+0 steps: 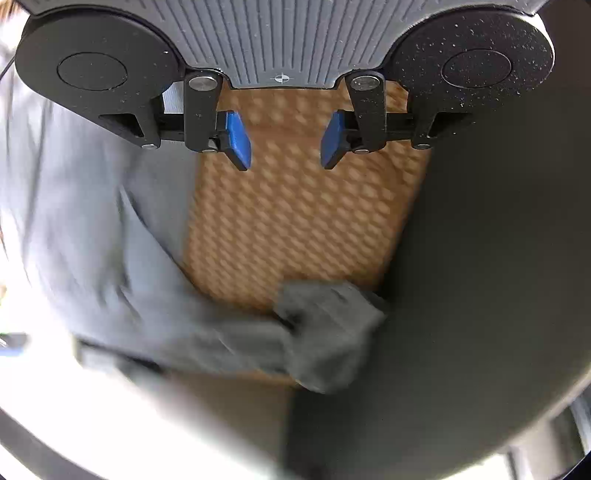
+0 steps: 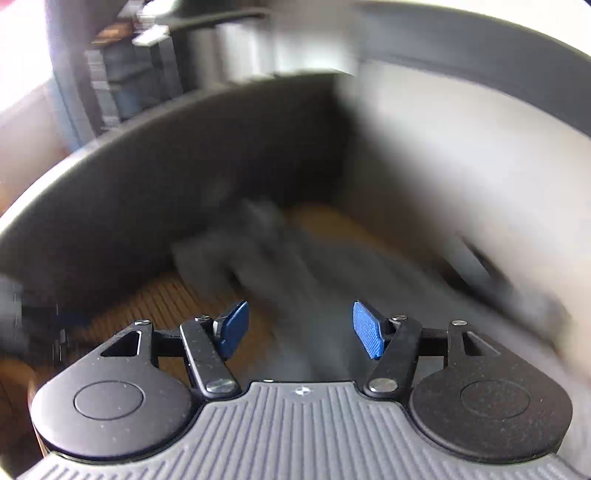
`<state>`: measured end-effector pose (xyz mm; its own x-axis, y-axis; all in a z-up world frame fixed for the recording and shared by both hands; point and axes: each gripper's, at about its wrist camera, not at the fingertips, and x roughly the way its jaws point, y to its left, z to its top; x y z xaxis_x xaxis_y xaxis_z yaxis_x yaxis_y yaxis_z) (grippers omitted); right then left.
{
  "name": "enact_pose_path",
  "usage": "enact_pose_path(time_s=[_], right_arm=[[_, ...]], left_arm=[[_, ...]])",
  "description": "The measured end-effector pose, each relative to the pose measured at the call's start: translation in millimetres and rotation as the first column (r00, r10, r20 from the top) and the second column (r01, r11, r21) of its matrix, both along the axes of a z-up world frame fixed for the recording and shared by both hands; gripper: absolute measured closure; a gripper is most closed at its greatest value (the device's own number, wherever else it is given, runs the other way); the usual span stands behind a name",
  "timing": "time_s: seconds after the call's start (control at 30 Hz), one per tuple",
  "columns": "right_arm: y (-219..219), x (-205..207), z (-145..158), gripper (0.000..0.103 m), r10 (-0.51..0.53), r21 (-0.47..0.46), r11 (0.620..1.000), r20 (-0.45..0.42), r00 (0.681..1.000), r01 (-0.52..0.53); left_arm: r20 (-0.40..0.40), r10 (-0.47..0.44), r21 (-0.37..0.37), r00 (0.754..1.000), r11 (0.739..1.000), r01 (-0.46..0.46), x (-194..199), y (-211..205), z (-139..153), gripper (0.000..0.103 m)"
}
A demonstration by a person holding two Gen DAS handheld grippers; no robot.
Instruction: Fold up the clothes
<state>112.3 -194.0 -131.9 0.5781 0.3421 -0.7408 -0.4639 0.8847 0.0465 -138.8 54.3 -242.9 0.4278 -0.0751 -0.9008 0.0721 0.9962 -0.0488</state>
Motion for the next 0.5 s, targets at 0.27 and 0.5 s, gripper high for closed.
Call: enact_pose_path(time_s=[0.27,0.5], right_arm=[[-65,-217,-30,0.033,-0.475,-0.19,0.878,-0.224,0.851,0.44],[-66,-293,-104,0.033,-0.537,-0.204,0.843,-0.361,0.763,0.497]], left_arm=[[-0.117,-0.149,-0.023,0.982,0.989,0.147,-31,-31,-19,0.042],[-0.172,-0.129,-0.024,0.977,0.992,0.127,-35,-40,-40,0.042]])
